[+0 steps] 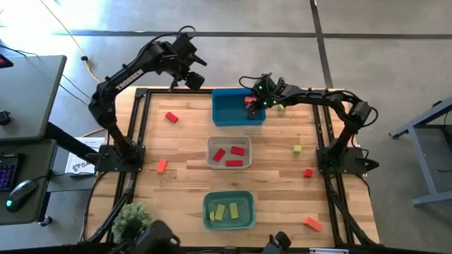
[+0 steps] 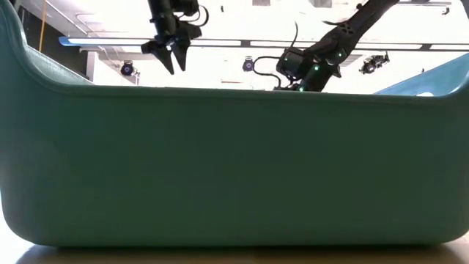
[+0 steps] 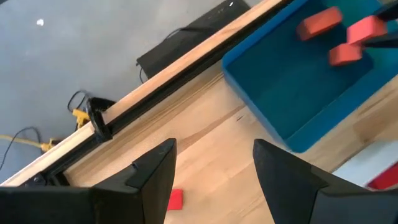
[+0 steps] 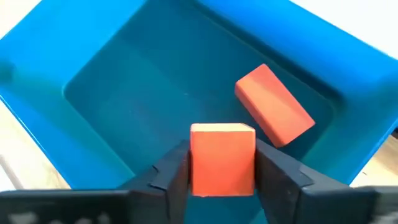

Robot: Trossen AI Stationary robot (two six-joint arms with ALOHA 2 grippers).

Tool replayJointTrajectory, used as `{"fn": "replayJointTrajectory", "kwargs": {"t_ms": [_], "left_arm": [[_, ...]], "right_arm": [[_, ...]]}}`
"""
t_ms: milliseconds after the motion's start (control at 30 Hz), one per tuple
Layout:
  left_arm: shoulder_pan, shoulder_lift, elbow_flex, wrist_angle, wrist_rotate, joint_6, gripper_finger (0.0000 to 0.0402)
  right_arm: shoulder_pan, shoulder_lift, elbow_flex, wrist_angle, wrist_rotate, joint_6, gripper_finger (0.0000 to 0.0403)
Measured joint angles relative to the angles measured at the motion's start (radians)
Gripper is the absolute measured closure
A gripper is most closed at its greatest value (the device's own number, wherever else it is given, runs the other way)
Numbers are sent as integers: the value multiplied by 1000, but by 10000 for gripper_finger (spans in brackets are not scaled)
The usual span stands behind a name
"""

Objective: Sort & place blocks by color
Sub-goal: Put the orange block into the blue bin, then put the red block into the gray bin

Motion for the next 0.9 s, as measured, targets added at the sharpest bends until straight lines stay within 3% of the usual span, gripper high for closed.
{"fn": "replayJointTrajectory", "kwargs": {"t_ms": [200,400,667,900], "left_arm": [[39,78,0,-73,31,-14,197],[86,136,0,-183,38,-69,197],[109,155,0,-203,51,-124,197],[109,155,0,-205,163,-157,197]], "right_arm": [[0,0,0,3,2,0,209],[0,0,32,4,-3,-42,205],[0,0,101,-3,-9,-80,204],[0,-1,133,-28,-9,-131,203]]}}
